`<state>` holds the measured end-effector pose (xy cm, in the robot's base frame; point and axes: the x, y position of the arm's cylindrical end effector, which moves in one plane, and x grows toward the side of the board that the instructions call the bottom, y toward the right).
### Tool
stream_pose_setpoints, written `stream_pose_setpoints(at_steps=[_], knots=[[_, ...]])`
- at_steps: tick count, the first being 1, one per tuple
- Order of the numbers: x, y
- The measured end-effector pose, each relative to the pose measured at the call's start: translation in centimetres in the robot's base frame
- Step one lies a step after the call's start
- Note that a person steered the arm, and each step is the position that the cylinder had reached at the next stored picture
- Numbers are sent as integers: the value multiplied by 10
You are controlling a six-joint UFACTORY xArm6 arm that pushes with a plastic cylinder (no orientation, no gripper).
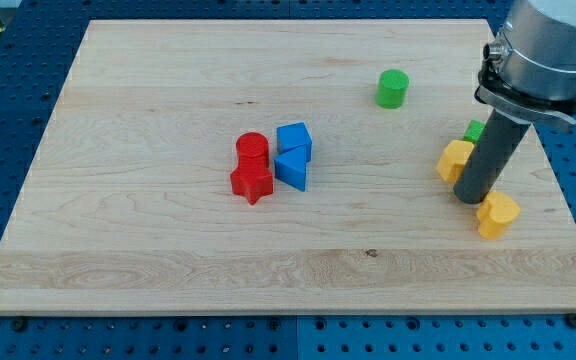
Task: Slide the yellow heart below the yellow hexagon
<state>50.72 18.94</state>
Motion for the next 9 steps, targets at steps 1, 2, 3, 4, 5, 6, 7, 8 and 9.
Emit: stream_pose_setpoints(at_steps=[1, 2, 3, 4, 5, 6, 7, 8, 9], knots=[[16, -21], [58, -50], [99, -25], [100, -1], [80, -4], [71, -14], [48, -14], [45, -14], [66, 22]])
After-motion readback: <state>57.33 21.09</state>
